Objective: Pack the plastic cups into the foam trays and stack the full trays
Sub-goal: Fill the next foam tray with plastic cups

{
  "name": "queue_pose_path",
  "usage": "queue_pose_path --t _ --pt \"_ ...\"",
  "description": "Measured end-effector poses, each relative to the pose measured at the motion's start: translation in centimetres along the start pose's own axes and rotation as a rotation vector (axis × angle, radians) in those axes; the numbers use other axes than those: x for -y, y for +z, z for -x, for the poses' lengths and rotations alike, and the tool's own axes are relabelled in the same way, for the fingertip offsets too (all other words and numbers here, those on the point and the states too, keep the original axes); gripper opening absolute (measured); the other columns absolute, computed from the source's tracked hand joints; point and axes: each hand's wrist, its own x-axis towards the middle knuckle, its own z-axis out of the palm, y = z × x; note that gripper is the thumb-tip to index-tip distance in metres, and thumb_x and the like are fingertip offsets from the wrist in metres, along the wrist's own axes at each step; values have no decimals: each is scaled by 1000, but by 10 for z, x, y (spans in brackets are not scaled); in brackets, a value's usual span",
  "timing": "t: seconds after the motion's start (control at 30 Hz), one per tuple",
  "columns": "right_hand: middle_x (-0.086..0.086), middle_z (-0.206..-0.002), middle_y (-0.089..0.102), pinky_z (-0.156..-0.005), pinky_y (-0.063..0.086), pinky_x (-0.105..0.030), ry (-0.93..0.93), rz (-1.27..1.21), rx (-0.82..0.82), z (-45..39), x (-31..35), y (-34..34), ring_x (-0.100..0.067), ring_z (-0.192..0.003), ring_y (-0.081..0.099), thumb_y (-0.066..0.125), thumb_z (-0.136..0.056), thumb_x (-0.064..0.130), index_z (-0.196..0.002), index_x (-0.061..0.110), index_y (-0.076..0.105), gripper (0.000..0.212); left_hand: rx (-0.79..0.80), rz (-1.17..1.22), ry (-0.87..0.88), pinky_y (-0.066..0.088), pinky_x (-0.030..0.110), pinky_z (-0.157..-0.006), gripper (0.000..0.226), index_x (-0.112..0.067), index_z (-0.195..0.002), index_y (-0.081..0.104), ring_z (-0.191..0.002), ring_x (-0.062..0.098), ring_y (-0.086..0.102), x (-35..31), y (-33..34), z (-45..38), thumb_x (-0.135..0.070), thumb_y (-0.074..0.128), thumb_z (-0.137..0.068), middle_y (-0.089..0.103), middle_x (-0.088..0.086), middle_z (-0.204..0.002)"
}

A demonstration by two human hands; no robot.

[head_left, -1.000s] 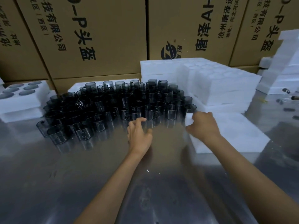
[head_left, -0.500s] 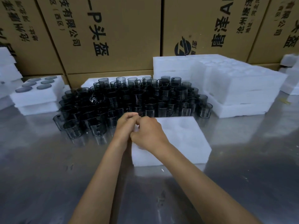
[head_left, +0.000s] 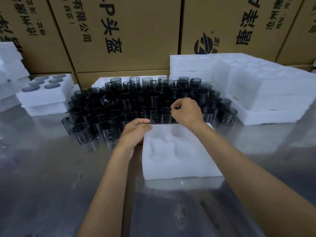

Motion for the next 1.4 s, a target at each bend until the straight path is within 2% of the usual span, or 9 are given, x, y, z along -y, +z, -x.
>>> queue_pose_path --t 0.2,0.43,0.57,0.67,0.77,0.87,1.03,1.23,1.4 --pt "-6 -129 49 -97 47 -41 -19 200 156 -18 0 26 -25 -132 36 64 -88 13 -104 23 74 22 100 -46 23 55 30 -83 22 -24 -108 69 -93 15 72 -3 -8 0 -14 69 -89 76 -8 -97" --pt "1 -109 40 -83 42 -31 -162 123 -13 0 -4 13 -22 -115 41 65 -88 10 -98 23 72 18 87 -26 27 56 32 -83 28 -26 -110 66 -95 15 71 -7 -9 2 -12 71 -87 76 -10 -93" --pt "3 -114 49 -82 46 -30 -297 -85 -124 28 -3 -3 -17 -102 52 70 -87 9 -97 22 71 16 -17 -156 298 49 23 -93 32 -23 -117 63 -108 7 63 -18 3 9 -13 72 -88 70 -8 -107" --pt "4 -125 53 -81 44 -26 -415 -129 -163 48 -2 -9 -13 -101 56 69 -87 8 -99 19 72 17 97 -204 449 47 9 -83 55 -32 -137 52 -114 -8 53 -30 10 20 -16 72 -88 58 -21 -124" --pt "0 -135 53 -82 45 -25 -475 -95 -233 60 -5 -11 -11 -106 57 67 -90 5 -103 14 72 17 192 -186 515 50 13 -81 76 -42 -147 34 -119 -8 51 -36 17 31 -5 68 -90 46 -35 -132" --pt "1 -139 54 -79 47 -24 -495 -85 -257 66 -10 -11 -9 -105 59 65 -89 1 -102 11 72 17 276 -167 494 51 16 -88 75 -43 -146 38 -114 -11 55 -41 16 37 -4 69 -90 49 -46 -123" --pt "9 -137 55 -94 45 -16 -458 -254 -212 72 -19 -11 -4 -116 57 71 -85 5 -100 14 69 18 253 -154 439 53 18 -85 61 -34 -141 51 -94 8 70 -48 6 41 -1 64 -91 57 -9 -130" --pt "14 -139 54 -107 44 -26 -474 -354 -45 78 -15 -9 0 -127 51 70 -86 3 -120 23 60 41 254 -329 452 56 29 -88 69 -37 -136 55 -88 28 69 -48 3 40 -6 79 -80 48 3 -109" --pt "9 -129 62 -100 47 -18 -327 -568 96 78 -13 -8 -2 -117 60 69 -88 -1 -136 23 51 57 145 -457 486 47 23 -83 55 -41 -107 58 -101 2 60 -43 -7 36 -31 90 -65 61 -20 -109"
